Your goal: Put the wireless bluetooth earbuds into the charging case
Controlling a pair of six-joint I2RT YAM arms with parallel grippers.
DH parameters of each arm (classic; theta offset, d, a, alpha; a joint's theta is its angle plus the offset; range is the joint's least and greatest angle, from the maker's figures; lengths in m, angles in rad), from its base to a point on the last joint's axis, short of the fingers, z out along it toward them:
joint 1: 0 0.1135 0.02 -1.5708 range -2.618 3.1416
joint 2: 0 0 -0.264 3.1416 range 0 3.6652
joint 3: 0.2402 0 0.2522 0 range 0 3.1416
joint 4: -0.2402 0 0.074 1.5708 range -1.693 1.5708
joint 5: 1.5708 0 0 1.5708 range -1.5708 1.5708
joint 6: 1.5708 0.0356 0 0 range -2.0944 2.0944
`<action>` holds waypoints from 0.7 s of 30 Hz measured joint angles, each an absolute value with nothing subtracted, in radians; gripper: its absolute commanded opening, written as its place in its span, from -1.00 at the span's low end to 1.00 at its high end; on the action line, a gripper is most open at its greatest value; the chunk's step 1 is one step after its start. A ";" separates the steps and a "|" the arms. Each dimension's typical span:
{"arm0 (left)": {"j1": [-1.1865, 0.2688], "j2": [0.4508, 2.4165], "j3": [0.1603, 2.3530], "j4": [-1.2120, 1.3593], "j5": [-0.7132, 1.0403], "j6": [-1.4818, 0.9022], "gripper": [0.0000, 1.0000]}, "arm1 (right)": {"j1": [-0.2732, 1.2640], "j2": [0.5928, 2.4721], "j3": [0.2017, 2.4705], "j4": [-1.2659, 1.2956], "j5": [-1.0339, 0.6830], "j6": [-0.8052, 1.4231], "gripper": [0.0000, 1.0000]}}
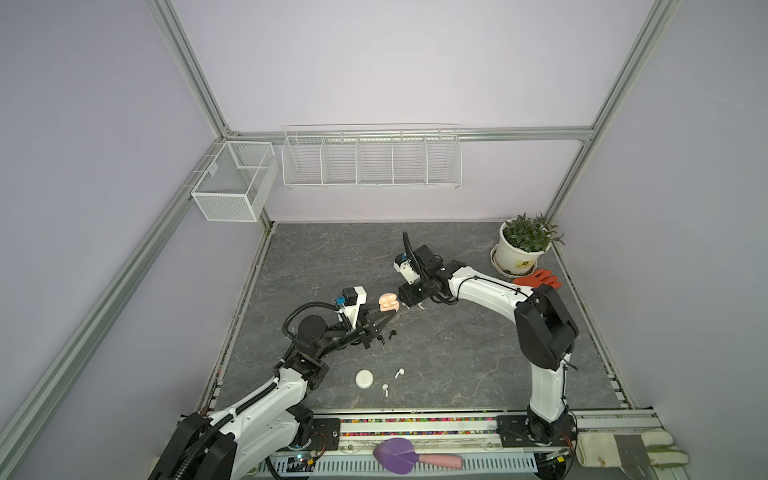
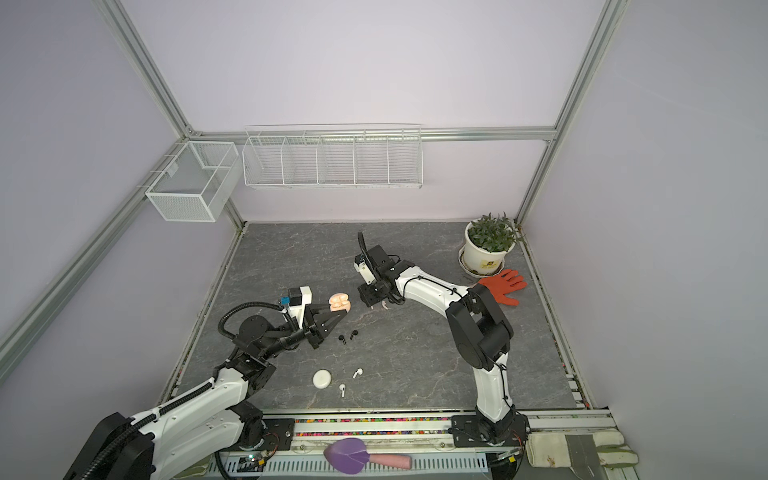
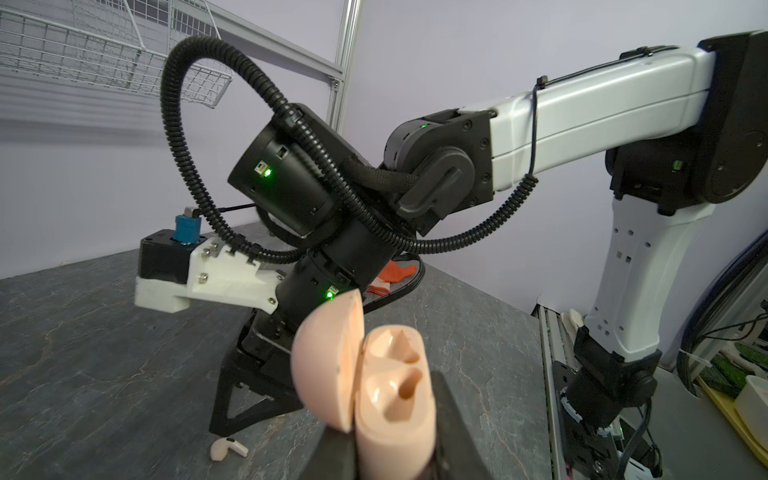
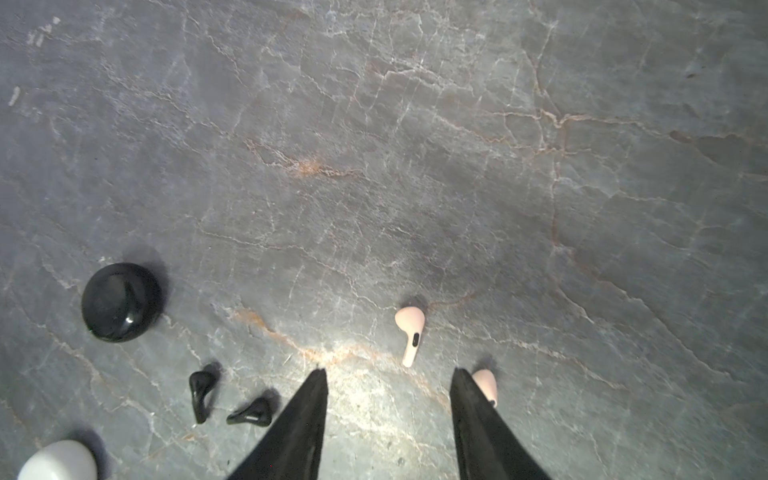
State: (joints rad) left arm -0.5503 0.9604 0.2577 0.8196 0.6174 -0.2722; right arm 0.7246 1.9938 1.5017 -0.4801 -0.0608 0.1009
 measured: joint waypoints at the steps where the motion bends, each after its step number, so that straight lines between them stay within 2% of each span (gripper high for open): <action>1: -0.550 0.958 0.258 0.815 0.617 -0.272 -1.00 | 0.728 2.010 1.512 -0.485 -0.054 0.100 0.01; 21: -0.550 0.957 0.258 0.777 0.599 -0.273 -1.00 | 0.749 2.146 1.591 -0.543 0.009 0.097 -0.16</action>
